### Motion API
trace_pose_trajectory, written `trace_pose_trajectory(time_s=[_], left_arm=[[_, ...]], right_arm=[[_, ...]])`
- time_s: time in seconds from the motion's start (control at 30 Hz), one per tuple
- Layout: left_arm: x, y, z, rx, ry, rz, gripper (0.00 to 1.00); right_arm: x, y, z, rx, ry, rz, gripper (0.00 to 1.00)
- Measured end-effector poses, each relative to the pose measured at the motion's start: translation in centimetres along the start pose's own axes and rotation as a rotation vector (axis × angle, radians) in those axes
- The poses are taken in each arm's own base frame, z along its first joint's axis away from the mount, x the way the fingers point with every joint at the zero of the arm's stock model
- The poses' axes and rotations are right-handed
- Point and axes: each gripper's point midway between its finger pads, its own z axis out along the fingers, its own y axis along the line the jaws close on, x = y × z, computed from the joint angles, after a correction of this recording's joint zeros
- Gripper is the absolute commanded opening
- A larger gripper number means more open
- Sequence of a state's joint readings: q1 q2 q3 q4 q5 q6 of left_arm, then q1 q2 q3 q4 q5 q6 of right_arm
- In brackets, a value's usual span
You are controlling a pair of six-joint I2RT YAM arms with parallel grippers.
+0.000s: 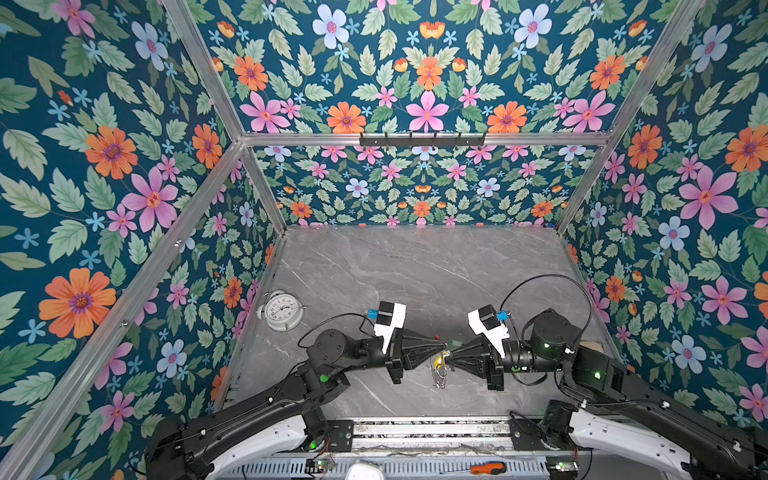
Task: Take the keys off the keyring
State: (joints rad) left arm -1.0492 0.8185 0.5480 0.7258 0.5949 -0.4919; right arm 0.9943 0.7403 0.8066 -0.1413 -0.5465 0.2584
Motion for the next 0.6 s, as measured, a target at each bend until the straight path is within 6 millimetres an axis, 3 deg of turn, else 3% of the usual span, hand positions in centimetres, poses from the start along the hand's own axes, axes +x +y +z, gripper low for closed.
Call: trace_pose_trajectory(time_s=[0.6], left_arm=[[0.07,0.28,-0.3,-0.001,-0.045,-0.007,0.0]], right_arm=[[0.33,0.09,0.98,-0.018,0.017,0.006,0.0]])
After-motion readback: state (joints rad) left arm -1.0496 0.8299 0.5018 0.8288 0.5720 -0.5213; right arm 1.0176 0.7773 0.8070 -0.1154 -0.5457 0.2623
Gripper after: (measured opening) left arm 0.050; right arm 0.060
